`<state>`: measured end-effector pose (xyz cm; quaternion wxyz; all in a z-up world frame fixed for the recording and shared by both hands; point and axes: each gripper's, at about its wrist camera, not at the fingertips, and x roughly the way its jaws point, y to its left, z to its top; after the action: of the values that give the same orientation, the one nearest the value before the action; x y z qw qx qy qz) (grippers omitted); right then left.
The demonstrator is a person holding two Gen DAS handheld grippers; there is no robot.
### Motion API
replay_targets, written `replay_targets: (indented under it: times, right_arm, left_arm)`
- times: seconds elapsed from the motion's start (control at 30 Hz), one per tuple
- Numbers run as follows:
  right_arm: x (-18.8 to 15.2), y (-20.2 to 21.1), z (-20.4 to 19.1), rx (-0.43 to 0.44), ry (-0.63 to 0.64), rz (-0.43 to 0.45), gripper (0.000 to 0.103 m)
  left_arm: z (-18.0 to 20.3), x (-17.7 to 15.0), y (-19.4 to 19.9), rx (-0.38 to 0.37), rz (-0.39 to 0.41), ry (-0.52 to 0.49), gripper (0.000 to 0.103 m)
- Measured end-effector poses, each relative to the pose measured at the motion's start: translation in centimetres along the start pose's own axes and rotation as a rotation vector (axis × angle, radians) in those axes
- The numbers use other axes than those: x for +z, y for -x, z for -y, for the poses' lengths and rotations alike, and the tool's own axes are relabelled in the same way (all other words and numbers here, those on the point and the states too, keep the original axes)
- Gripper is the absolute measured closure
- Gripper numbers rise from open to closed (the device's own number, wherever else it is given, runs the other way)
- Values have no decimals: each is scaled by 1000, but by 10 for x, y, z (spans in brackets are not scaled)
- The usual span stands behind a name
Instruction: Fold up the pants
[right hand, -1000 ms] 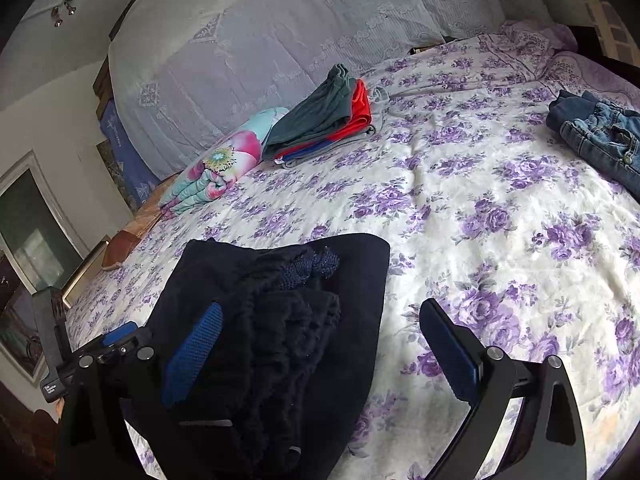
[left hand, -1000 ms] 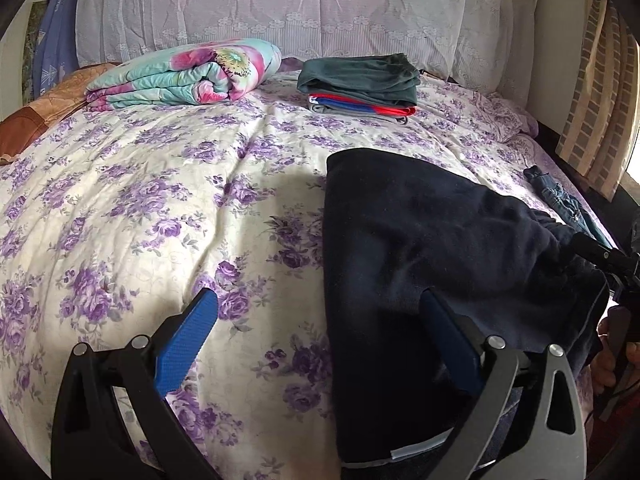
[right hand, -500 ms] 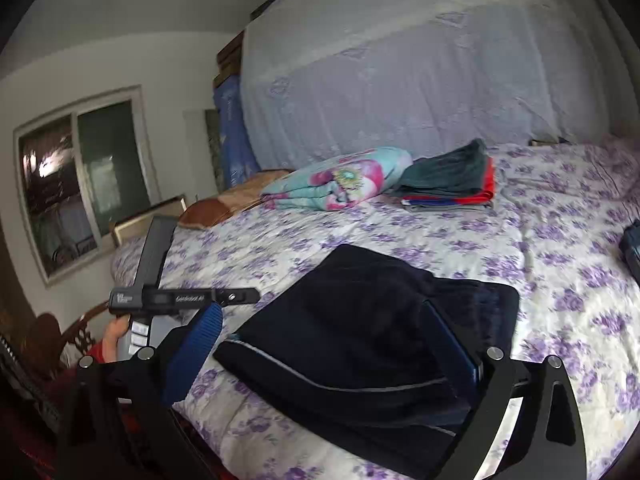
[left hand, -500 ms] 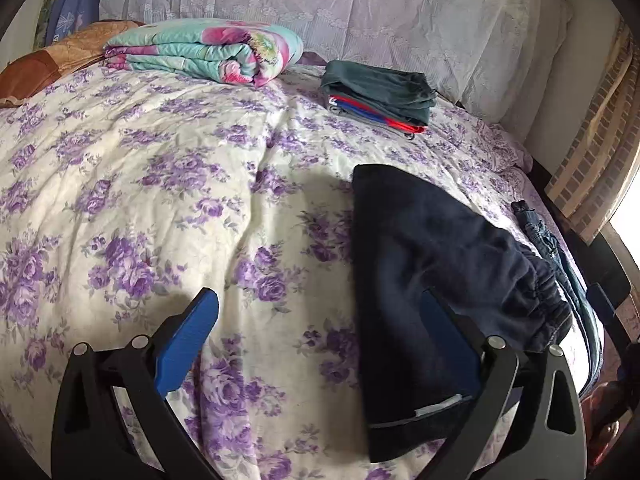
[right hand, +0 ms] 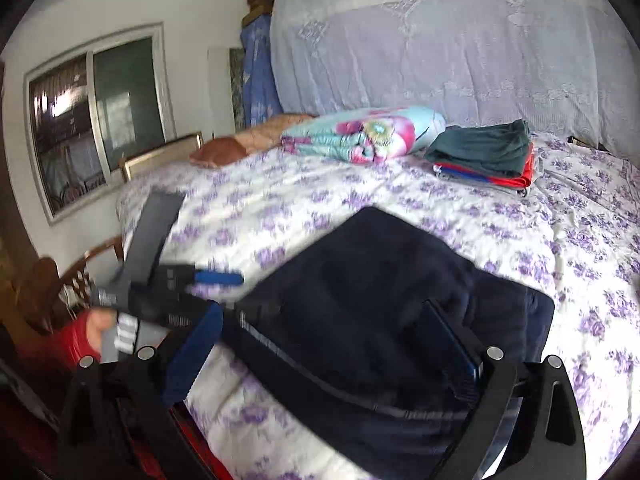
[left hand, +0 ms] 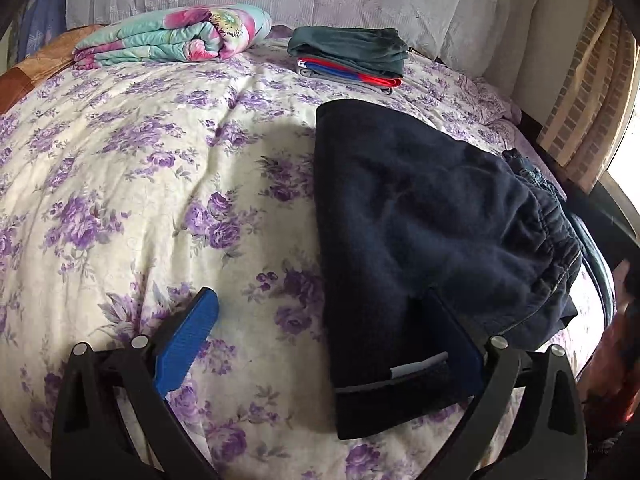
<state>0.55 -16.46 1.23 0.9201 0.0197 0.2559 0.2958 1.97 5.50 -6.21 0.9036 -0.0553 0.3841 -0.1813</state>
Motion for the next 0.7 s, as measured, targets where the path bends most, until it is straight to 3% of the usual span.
replay_targets:
  times: [0.07,0.13,0.2,0.27,0.33,0.43,0.53,0.63,0.7]
  right_arm:
    - [20,-22,24,101,-165,-33,4]
    - [24,-56,46,179,-333,-126,4]
    - [19,-83,59,119,-382,-206,5]
    - [16,-85,57,76,-361,-203,9]
    - [17,-71,46,71,-337,-188,9]
    - [20,-15,41,94,-294,-46,8]
    - [12,37,68,-55,-274,52,3]
    - [-13,49,124,-122,-455,-10,3]
    - [-37,44,159,-66,-638,-48,3]
  left_arm:
    - [0,-1,0,-1,6,6,4]
    - [-1,-2,0,-5,8,10,4]
    - [-1,-2,-1,-2,10,5,4]
    - [0,-3,-1,1,14,-1,4]
    - [0,-3,-1,4,16,-1,4]
    - [-1,2,1,-1,-8,3,4]
    - [-7,12,2,-53,-51,32,4]
    - [-14,22,-4,-156,-78,75,4]
    - [-14,27,-12,-225,-107,105,4]
